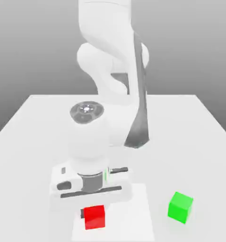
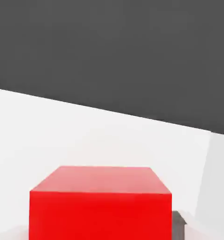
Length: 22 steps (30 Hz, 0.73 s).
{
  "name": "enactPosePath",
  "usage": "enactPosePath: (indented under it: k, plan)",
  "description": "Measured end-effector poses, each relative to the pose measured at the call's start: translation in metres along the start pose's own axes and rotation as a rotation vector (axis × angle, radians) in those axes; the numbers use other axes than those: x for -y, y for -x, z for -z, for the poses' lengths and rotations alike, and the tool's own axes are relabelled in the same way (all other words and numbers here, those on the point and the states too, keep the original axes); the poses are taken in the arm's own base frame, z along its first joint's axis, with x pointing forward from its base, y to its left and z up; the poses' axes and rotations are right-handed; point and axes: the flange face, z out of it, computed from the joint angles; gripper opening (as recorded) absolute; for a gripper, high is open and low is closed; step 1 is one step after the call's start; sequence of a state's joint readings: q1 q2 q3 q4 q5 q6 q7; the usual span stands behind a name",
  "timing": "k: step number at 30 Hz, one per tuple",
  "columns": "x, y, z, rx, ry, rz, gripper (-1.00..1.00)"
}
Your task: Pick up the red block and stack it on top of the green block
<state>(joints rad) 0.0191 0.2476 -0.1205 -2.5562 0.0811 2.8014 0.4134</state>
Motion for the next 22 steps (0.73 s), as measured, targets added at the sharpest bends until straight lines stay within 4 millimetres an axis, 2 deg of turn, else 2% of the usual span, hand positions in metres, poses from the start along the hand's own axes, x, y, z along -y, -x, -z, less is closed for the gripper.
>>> enactPosePath:
  k: [2, 3, 5, 8, 12, 13, 14, 18, 19, 22]
  plan:
    - [0.000, 0.001, 0.023, 0.002, -0.002, 0.001, -1.00]
    - [0.010, 0.007, 0.030, 0.003, -0.003, 0.042, -1.00]
    - [0.044, 0.028, 0.039, 0.005, -0.005, 0.183, -1.00]
    - [0.100, 0.074, 0.050, 0.006, -0.007, 0.433, -1.00]
    - [0.164, 0.151, 0.064, 0.004, -0.005, 0.780, -1.00]
    - [0.171, 0.162, 0.063, 0.003, -0.003, 0.832, -1.00]
    - [0.173, 0.164, 0.057, 0.002, -0.003, 0.849, -1.00]
    - [0.174, 0.165, 0.012, 0.002, -0.002, 0.862, -1.00]
    - [0.173, 0.165, 0.006, 0.001, -0.002, 0.862, 1.00]
    - [0.173, 0.165, 0.006, 0.001, -0.002, 0.862, 1.00]
